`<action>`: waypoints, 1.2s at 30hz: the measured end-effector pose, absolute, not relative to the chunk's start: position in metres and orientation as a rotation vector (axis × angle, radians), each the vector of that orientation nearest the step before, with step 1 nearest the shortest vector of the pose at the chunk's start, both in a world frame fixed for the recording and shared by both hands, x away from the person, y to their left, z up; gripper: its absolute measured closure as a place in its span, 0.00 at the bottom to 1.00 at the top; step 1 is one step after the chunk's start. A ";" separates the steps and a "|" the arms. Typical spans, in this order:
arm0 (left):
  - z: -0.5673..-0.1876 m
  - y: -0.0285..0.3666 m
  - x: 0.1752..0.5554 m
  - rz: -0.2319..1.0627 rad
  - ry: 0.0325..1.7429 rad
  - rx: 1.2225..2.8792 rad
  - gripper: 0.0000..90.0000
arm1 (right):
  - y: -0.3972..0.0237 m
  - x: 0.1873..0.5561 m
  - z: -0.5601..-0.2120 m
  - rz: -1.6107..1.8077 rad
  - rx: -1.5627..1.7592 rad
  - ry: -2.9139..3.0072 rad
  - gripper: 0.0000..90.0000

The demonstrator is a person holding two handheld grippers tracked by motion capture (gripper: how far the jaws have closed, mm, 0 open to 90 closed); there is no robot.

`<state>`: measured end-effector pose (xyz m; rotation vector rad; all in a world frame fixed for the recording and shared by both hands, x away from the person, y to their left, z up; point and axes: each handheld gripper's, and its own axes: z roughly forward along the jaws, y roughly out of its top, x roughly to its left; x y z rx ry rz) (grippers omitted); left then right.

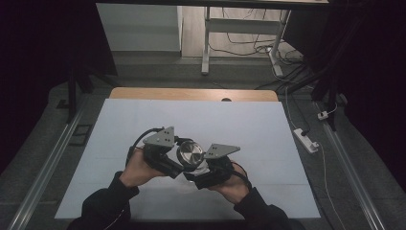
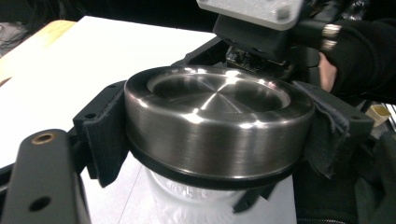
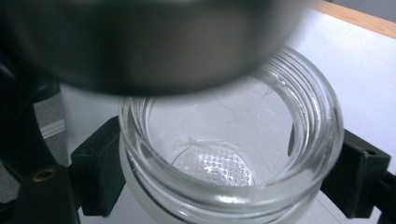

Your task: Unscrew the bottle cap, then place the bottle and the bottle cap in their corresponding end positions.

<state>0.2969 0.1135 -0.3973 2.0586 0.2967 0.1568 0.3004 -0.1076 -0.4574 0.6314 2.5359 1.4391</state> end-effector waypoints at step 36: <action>-0.439 0.129 0.279 0.253 0.346 2.056 0.21 | -0.130 0.340 -0.456 1.419 0.745 2.412 0.16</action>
